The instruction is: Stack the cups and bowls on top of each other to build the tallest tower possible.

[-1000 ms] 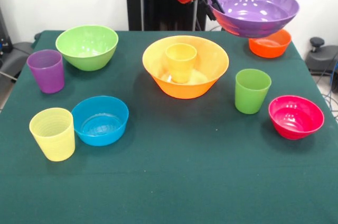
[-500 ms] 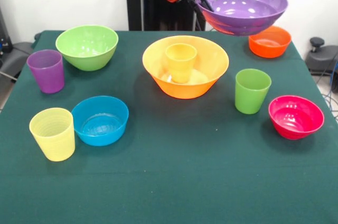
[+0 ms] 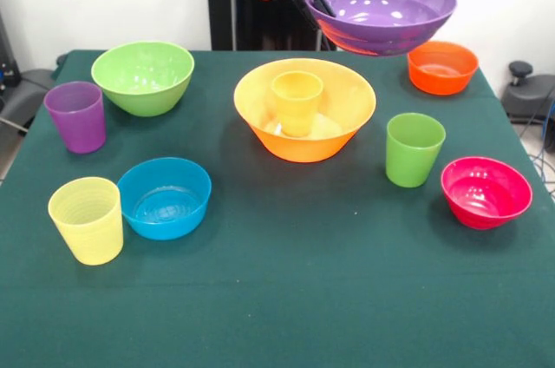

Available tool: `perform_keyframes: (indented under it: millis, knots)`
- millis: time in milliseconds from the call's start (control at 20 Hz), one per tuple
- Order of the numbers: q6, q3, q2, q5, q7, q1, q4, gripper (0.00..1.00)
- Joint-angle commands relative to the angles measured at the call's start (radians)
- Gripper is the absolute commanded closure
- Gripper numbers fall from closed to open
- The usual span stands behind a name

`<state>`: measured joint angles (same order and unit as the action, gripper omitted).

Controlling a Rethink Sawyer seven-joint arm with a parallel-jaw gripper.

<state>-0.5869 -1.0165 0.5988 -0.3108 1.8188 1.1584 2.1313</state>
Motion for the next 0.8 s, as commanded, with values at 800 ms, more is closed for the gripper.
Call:
perform_keyframes:
  millis: [800]
  knots:
    - [-0.13,-0.002,-0.059,-0.117,-0.2,-0.012,0.017,1.0]
